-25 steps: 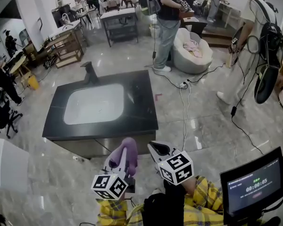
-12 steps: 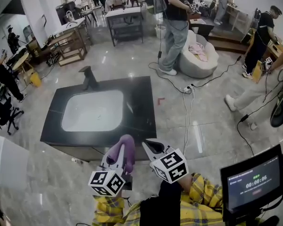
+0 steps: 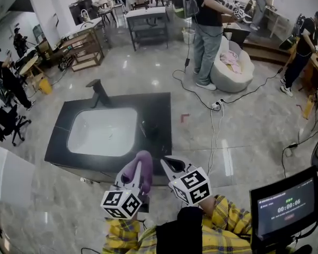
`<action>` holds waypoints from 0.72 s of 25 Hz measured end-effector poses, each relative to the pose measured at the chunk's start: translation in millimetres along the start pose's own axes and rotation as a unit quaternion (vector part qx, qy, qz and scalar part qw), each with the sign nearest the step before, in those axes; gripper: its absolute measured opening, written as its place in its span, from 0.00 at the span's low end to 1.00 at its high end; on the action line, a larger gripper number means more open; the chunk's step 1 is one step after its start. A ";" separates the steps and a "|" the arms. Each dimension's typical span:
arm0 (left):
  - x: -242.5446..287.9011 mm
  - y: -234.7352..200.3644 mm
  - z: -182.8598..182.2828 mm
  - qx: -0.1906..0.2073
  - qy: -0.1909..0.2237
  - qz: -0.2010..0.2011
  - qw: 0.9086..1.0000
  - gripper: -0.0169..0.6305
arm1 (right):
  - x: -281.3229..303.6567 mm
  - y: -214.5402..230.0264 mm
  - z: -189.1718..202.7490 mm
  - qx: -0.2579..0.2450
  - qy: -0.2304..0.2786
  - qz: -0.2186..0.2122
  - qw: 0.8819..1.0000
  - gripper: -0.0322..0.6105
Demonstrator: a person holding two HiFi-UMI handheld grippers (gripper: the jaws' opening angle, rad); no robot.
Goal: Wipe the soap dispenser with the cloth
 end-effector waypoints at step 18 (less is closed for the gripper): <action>57.3 17.9 27.3 0.010 0.006 -0.073 0.997 0.09 | -9.2 63.7 0.3 -0.011 0.017 -0.073 0.997 0.06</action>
Point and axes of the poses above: the fingertips, and each gripper's own axes: x forward along the fingers, y to its right, z out of its underside, the point moved 3 cm from there along -x, backward along the fingers, and after that the axes turned 13 degrees about -z, right-handed, at the moved point
